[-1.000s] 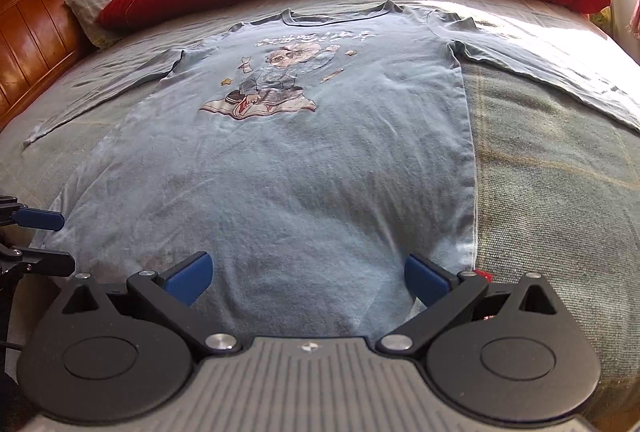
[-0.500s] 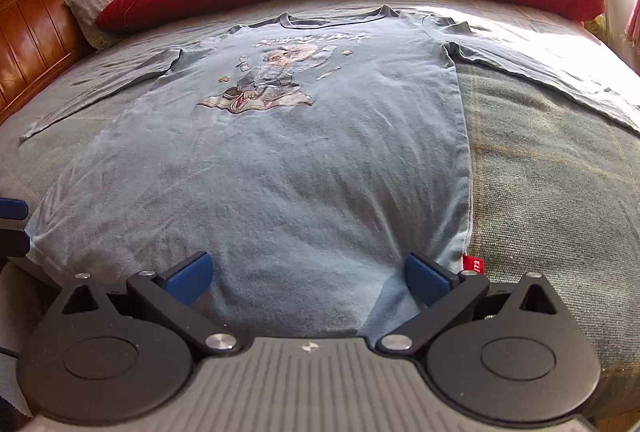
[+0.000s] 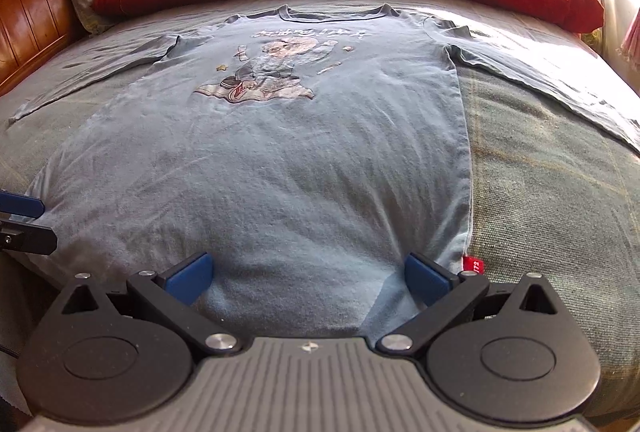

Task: Fold clothes
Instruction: 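Move the open right gripper toward the shirt collar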

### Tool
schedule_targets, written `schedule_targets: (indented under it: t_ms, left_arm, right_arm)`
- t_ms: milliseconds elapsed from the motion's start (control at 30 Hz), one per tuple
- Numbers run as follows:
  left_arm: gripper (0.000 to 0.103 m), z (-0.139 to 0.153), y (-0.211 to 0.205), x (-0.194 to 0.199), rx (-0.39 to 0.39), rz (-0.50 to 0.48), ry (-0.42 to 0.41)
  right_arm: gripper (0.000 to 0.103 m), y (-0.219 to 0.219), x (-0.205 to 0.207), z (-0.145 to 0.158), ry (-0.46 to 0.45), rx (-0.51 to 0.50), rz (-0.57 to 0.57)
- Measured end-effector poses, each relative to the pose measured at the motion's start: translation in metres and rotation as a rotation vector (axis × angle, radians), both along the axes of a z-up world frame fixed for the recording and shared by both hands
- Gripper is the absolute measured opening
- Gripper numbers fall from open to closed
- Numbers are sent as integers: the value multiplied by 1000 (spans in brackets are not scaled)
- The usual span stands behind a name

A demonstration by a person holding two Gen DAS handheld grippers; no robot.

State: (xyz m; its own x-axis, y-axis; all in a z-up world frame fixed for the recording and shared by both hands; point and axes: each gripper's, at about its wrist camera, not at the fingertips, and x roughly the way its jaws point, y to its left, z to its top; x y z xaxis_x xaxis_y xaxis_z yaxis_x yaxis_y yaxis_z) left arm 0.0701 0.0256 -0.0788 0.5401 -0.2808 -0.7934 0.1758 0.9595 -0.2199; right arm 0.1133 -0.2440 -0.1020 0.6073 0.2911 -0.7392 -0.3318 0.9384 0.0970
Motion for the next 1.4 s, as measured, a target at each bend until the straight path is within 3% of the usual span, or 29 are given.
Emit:
schedule_targets:
  t_ms: [533,767,867,1100,1333,1400]
  left_arm:
    - [92,1,14,-1,-92,15,-16]
    - [92,28,7,29,-65,-8,-74]
    - [92,36,4,54,-52,-18,-108]
    - [92,41,-6,129,-11,-57,-126]
    - [92,39,-16,218,29,-135,-124]
    - [92,31,-12,238,10,-140,-107]
  right_arm:
    - [103,7,5,1,28,-36,-23]
    - [103,9,8,8,48,-45,-20]
    - [103,2,17,19,63,11,-30]
    - [103,-18,85,61,40,68,-55]
    - [103,-20,206,91,-4,59,-73]
    - [103,-19,250,93,5,84,-80]
